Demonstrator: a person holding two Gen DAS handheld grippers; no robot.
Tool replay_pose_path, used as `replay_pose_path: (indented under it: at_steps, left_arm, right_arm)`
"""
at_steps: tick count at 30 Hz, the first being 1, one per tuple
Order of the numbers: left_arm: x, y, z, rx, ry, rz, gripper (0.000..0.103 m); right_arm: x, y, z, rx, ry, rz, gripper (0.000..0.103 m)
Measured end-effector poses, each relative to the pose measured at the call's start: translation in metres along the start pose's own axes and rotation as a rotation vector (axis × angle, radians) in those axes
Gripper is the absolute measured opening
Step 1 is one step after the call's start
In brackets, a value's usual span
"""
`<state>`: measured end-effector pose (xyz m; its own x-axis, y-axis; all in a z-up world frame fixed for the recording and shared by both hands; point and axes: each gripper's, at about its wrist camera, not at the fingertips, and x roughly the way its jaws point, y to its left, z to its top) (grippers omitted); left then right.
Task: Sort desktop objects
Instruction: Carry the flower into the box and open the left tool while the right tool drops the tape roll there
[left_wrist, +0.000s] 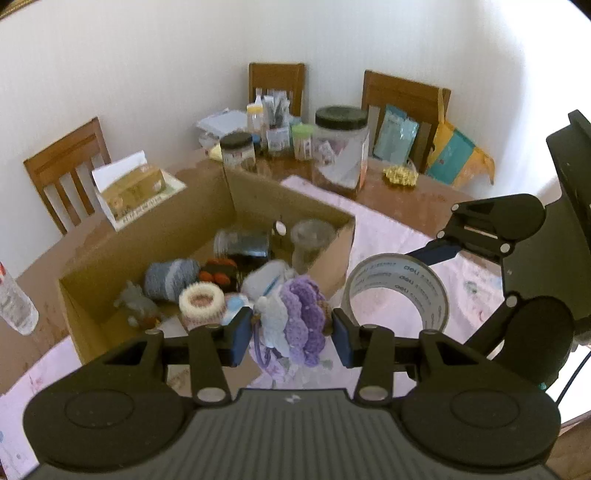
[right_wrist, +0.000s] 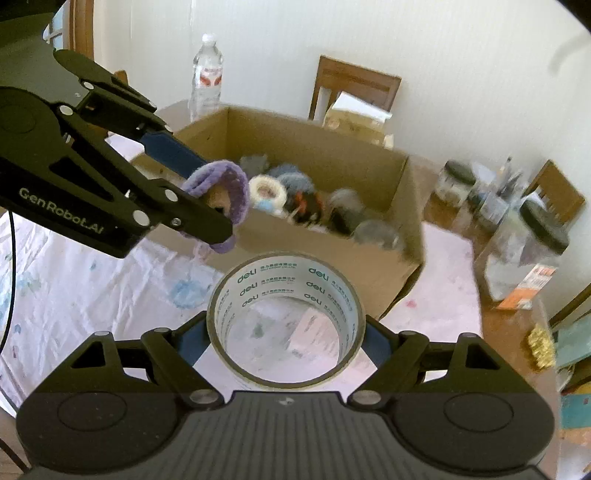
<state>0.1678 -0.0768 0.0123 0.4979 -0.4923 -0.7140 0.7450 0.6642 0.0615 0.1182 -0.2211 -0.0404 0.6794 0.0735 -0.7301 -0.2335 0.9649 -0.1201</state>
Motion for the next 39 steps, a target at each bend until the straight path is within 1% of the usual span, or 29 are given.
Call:
replay_pose_path:
  at_steps: [3, 11, 14, 18, 25, 35, 37, 38, 39]
  left_arm:
    - [-0.008, 0.003, 0.011, 0.004, -0.025, 0.003, 0.045]
    - [-0.026, 0.016, 0.039, 0.016, -0.095, 0.031, 0.045]
    - [-0.027, 0.025, 0.050, 0.015, -0.117, 0.059, 0.045]
    - [-0.023, 0.042, 0.059, -0.009, -0.127, 0.088, 0.045]
    - [-0.009, 0.071, 0.063, -0.048, -0.112, 0.125, 0.045]
    - [0.028, 0.108, 0.054, -0.096, -0.038, 0.129, 0.045]
    - [0.034, 0.114, 0.053, -0.097, -0.024, 0.128, 0.047]
    - [0.037, 0.116, 0.052, -0.100, -0.022, 0.133, 0.052]
    - [0.039, 0.118, 0.051, -0.101, -0.022, 0.138, 0.063]
  right_arm:
    - [-0.011, -0.006, 0.006, -0.011, -0.025, -0.005, 0.088]
    - [-0.019, -0.022, 0.033, -0.064, -0.087, -0.036, 0.088]
    - [-0.020, -0.029, 0.045, -0.069, -0.106, -0.046, 0.088]
    - [-0.018, -0.035, 0.062, -0.091, -0.134, -0.053, 0.088]
    - [0.004, -0.047, 0.095, -0.108, -0.151, -0.046, 0.088]
    - [0.055, -0.056, 0.119, -0.121, -0.093, 0.000, 0.088]
    - [0.062, -0.056, 0.123, -0.120, -0.081, 0.005, 0.088]
    - [0.066, -0.057, 0.125, -0.122, -0.078, 0.008, 0.088]
    - [0.069, -0.057, 0.127, -0.122, -0.074, 0.010, 0.088]
